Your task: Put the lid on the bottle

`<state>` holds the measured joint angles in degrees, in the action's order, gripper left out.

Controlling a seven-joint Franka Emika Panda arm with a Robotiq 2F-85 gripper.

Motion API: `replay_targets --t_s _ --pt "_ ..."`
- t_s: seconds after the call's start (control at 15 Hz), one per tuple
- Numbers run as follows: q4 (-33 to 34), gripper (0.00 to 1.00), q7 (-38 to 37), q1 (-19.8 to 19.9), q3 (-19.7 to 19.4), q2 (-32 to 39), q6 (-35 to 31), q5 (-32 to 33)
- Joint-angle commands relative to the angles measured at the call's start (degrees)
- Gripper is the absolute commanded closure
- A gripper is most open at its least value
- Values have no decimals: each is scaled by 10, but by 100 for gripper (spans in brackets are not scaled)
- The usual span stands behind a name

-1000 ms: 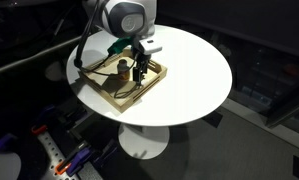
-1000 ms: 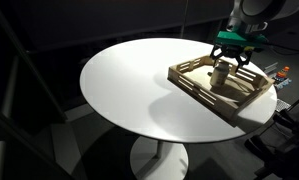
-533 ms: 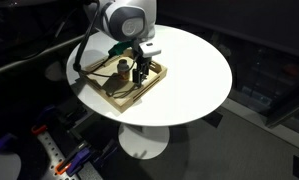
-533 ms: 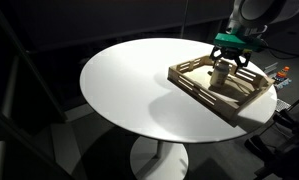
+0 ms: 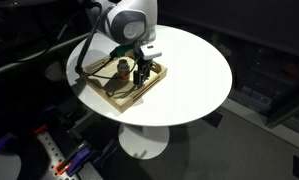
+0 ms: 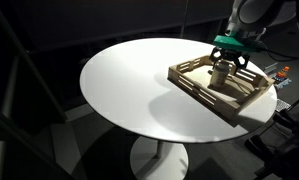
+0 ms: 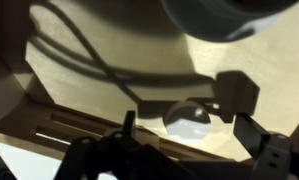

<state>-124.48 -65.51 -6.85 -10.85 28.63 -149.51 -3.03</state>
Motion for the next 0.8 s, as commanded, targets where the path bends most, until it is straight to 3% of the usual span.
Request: replay_targets --t_s 0.0,0.07,0.27,0.53,0.6,0.73 --pt "17 5 -11 0 -4 14 -2 5" --pt "18 24 -10 1 -4 15 -2 4" --pt "20 39 -8 2 -3 17 -2 3" --pt "15 73 -2 3 -2 1 -3 3" --pt "14 80 -1 3 -2 -3 -2 3" --pt "6 81 3 2 -1 -17 0 5"
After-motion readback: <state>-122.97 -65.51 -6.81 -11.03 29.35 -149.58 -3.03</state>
